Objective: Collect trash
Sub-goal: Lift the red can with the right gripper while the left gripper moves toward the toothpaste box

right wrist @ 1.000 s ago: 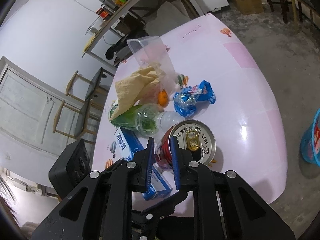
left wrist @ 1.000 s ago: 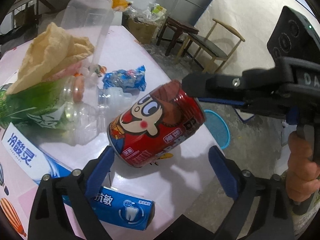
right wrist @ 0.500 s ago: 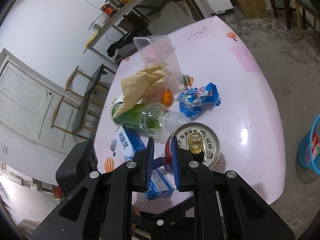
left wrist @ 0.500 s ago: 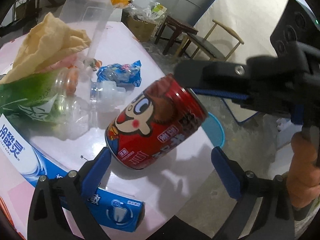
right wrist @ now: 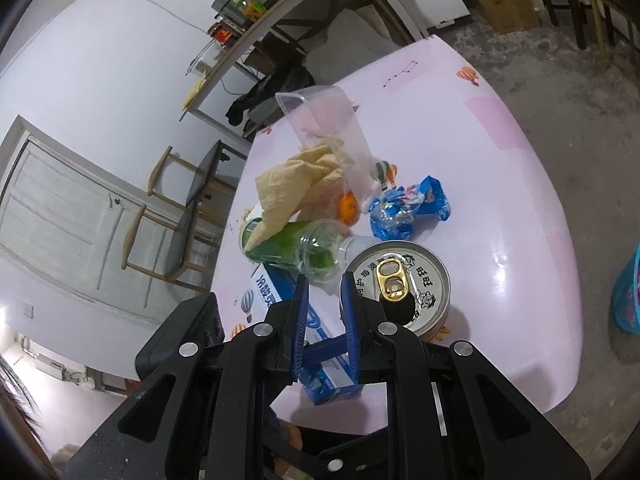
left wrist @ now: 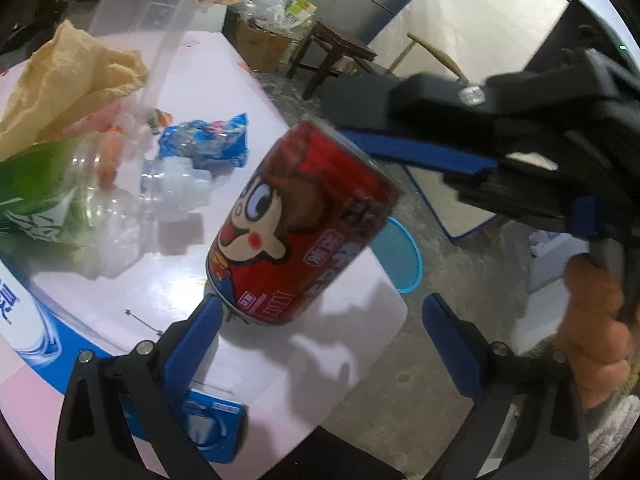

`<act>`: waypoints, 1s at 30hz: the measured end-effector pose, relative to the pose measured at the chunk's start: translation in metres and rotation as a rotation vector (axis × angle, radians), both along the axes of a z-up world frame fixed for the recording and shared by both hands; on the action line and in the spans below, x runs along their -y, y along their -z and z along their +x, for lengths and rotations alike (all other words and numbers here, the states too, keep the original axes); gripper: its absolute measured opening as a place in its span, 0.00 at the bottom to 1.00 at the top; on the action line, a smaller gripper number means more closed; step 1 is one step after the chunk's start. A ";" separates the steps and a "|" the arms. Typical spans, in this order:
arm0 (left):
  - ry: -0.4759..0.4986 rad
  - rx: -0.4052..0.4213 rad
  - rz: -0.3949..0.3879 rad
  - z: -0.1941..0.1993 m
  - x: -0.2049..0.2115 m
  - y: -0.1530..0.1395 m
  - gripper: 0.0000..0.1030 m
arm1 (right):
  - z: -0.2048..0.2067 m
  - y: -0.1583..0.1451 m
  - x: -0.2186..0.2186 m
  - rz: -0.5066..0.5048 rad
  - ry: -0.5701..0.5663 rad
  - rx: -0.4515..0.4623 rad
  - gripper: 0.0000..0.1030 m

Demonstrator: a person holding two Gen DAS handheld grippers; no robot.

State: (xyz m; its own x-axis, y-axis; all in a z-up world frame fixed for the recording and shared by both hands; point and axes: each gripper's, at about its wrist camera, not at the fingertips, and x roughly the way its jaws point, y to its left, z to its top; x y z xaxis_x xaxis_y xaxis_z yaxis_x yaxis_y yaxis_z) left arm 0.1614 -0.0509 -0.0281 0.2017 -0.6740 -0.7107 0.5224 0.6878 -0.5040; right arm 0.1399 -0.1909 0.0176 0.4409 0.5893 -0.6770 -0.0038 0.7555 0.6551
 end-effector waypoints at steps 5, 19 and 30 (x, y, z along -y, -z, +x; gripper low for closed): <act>0.068 -0.056 -0.056 -0.003 0.007 -0.007 0.94 | 0.001 0.019 0.004 0.030 0.006 -0.038 0.15; 0.007 0.093 -0.095 -0.037 -0.051 -0.025 0.94 | -0.033 -0.011 0.022 -0.095 -0.002 0.175 0.45; -0.422 0.067 0.088 -0.024 -0.128 -0.013 0.94 | -0.038 0.005 -0.001 -0.364 -0.009 0.284 0.75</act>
